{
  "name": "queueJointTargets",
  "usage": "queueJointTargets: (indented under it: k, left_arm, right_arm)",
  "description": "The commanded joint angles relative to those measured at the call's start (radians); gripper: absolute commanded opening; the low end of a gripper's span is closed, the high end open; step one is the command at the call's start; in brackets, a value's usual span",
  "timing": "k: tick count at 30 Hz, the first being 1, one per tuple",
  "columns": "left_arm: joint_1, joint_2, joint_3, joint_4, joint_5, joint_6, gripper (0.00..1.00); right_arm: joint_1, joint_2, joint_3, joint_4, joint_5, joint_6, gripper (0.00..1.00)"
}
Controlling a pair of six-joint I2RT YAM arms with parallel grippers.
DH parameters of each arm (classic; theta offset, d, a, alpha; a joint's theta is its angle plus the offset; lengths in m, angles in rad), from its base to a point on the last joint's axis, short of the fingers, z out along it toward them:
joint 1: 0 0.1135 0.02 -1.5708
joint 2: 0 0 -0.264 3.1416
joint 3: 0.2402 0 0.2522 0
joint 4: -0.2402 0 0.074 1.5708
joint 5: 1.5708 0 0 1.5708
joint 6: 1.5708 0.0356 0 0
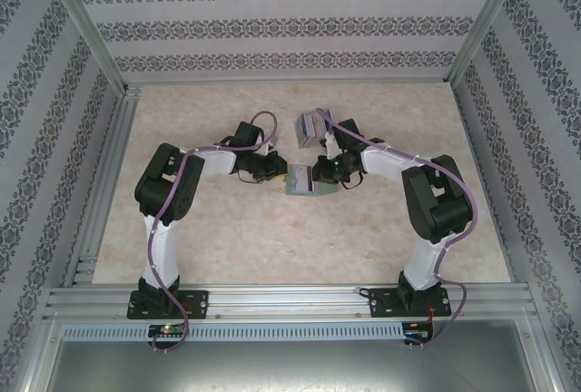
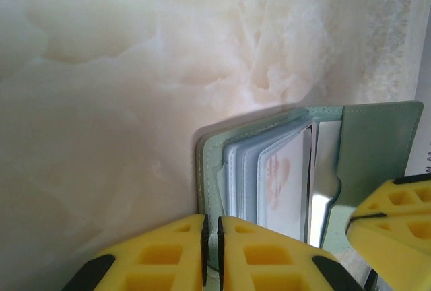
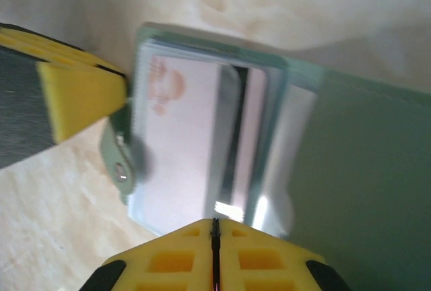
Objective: Put the credit cards into the card holder
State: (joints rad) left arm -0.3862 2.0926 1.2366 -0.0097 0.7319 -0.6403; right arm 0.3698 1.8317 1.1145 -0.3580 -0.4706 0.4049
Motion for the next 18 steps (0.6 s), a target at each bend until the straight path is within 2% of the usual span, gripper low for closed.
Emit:
queueJointTargets:
  k: [1,8,18]
  left_arm:
    - [-0.023,-0.01,-0.033,-0.046,0.017,-0.011,0.15]
    - [-0.024,-0.003,-0.049,-0.03,0.022,-0.022,0.15]
    - [-0.026,-0.003,-0.072,-0.002,0.022,-0.039,0.14]
  right_arm:
    - [0.011,0.018,-0.007,-0.068,0.039,-0.049,0.11]
    - [0.049,0.089,0.039,-0.076,0.086,-0.055,0.11]
    - [0.054,0.108,0.06,0.044,-0.064,0.007,0.12]
